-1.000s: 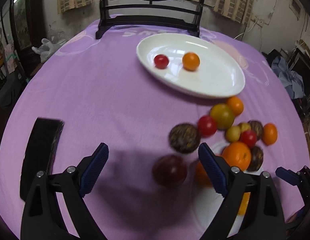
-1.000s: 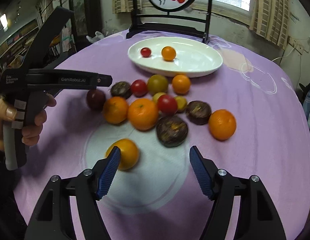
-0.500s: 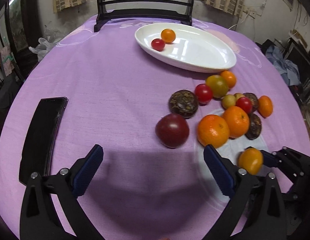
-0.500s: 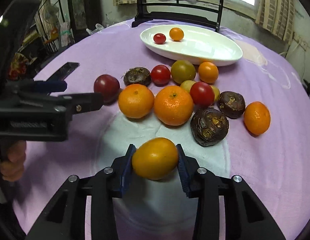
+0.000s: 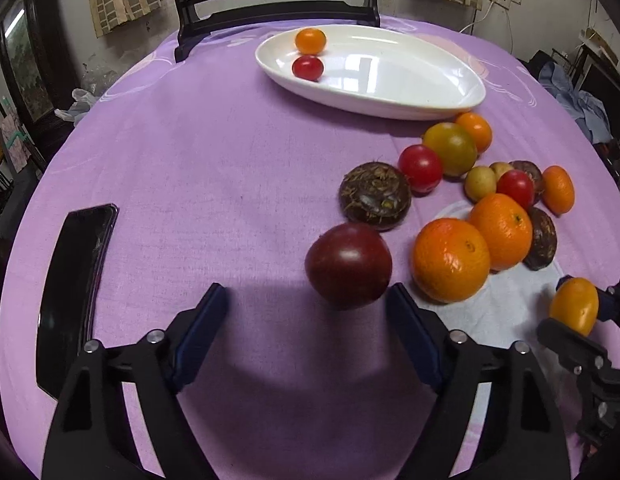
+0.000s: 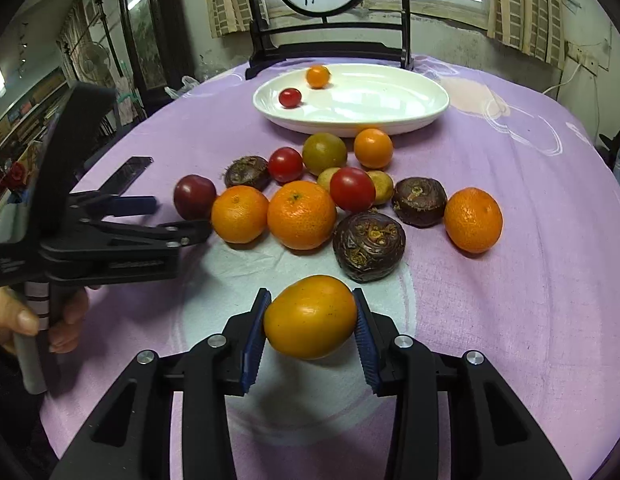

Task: Organize fruits
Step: 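Grasp the dark red tomato with the left tool, then release the dark red tomato on the plate with the left tool while the right tool releases the yellow tomato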

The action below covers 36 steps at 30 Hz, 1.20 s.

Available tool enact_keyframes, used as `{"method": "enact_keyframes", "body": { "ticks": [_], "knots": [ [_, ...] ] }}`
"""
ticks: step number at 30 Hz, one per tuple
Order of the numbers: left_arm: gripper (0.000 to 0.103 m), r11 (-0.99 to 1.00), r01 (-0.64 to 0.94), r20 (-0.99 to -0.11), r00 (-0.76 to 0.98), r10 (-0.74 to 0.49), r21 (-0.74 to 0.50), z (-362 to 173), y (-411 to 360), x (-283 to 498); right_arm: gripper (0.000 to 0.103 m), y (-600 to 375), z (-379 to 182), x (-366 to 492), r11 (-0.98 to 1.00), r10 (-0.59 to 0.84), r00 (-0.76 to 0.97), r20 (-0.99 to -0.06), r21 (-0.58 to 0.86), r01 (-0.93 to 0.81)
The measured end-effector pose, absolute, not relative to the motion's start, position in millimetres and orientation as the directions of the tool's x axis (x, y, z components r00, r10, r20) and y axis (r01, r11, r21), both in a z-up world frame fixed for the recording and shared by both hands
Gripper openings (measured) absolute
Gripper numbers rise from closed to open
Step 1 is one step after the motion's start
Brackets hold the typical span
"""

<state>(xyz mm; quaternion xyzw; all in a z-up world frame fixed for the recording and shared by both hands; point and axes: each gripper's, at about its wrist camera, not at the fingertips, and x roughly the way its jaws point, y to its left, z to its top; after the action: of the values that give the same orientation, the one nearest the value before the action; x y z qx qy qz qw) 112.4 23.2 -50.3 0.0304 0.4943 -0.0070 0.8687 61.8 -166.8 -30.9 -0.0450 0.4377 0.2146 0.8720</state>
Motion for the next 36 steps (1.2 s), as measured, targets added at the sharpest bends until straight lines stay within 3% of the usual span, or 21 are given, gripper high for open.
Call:
{"method": "enact_keyframes", "body": {
  "ticks": [3, 4, 5, 8, 18, 27, 36],
  "knots": [
    [0.061, 0.998, 0.061, -0.859, 0.512, -0.003, 0.033, -47.4, 18.4, 117.8, 0.041, -166.8, -30.7, 60.4, 0.902, 0.339, 0.527, -0.78, 0.109, -0.418],
    [0.046, 0.997, 0.079, -0.857, 0.515, -0.024, 0.019, -46.1, 15.7, 118.1, 0.041, -166.6, -30.9, 60.6, 0.902, 0.338, 0.527, -0.78, 0.109, -0.417],
    [0.039, 0.994, 0.106, -0.856, 0.515, -0.044, 0.012, -44.5, 11.0, 117.6, 0.041, -166.6, -30.9, 61.2, 0.902, 0.339, 0.526, -0.78, 0.111, -0.417],
    [0.038, 0.99, 0.133, -0.85, 0.526, -0.029, 0.048, -40.2, 3.0, 115.6, 0.041, -168.9, -30.5, 61.4, 0.903, 0.342, 0.528, -0.777, 0.117, -0.412],
    [0.038, 0.992, 0.124, -0.794, 0.603, -0.069, 0.008, 12.2, 10.4, 110.4, 0.041, -179.7, 1.8, 64.3, 0.911, 0.345, 0.617, -0.707, 0.096, -0.4],
    [0.038, 0.994, 0.105, -0.753, 0.653, -0.08, -0.015, 40.6, -9.3, 171.3, 0.041, -173.9, 40.4, 130.9, 0.912, 0.327, 0.693, -0.643, 0.021, -0.41],
    [0.038, 0.998, 0.062, -0.813, 0.58, -0.055, -0.023, 5.1, -26.2, 252.2, 0.041, -166.9, 10.1, 246.0, 0.943, 0.261, 0.634, -0.728, 0.053, -0.328]
  ]
}}
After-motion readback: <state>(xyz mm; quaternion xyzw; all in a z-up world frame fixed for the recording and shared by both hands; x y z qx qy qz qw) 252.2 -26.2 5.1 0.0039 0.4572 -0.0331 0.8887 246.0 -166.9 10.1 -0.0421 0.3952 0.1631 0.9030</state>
